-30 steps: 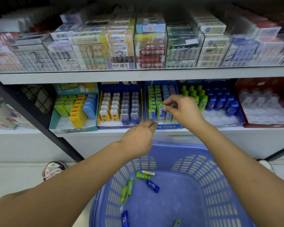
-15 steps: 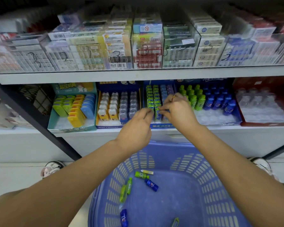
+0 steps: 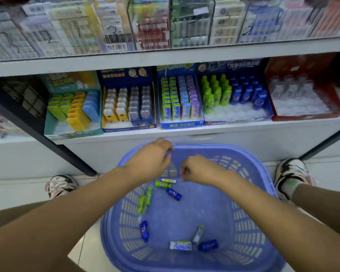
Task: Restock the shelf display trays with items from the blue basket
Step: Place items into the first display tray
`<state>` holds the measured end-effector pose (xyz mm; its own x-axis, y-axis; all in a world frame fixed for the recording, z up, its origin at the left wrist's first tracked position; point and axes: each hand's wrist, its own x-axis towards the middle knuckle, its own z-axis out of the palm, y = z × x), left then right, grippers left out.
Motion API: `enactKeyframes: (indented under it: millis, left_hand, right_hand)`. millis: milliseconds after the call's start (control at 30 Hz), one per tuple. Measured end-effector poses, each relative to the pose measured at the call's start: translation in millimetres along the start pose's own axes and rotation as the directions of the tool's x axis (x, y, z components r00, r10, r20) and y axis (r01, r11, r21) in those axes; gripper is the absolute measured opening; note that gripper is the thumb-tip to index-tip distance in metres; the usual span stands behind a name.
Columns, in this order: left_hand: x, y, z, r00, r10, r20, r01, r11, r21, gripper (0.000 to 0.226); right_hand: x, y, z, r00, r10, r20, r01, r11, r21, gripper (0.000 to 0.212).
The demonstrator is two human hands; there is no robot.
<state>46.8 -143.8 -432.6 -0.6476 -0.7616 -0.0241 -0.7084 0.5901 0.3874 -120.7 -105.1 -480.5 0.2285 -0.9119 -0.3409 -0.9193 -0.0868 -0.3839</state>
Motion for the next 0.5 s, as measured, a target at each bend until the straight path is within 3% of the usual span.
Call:
enactKeyframes:
  millis: [133,233,400,500]
  left_hand:
    - [-21,-16,55,0.955,-0.159,0.251,0.180,0.981,-0.066,0.023]
    - [-37,-20,111,0.832,-0.238,0.502,0.304,0.951,-0.052,0.029]
    - [-53,-12,193,0.550,-0.163,0.819,0.263,0.965,0.016,0.037]
    - [-52,-4,217,0.469,-0.118,0.875,0.182,0.983,0.035,0.033]
  right_hand:
    - [-11,27,80,0.914,-0.008,0.405,0.016,1.000,-0.018,0.042]
    - [-18,46,119,0.823,-0.010,0.568,0.026,0.999,-0.020,0.046]
    - [-17,65,155,0.764,0.006,0.645,0.000,1.000,-0.009,0.042]
    - [-15,65,168,0.802,0.033,0.596,-0.015,0.999,-0.036,0.023]
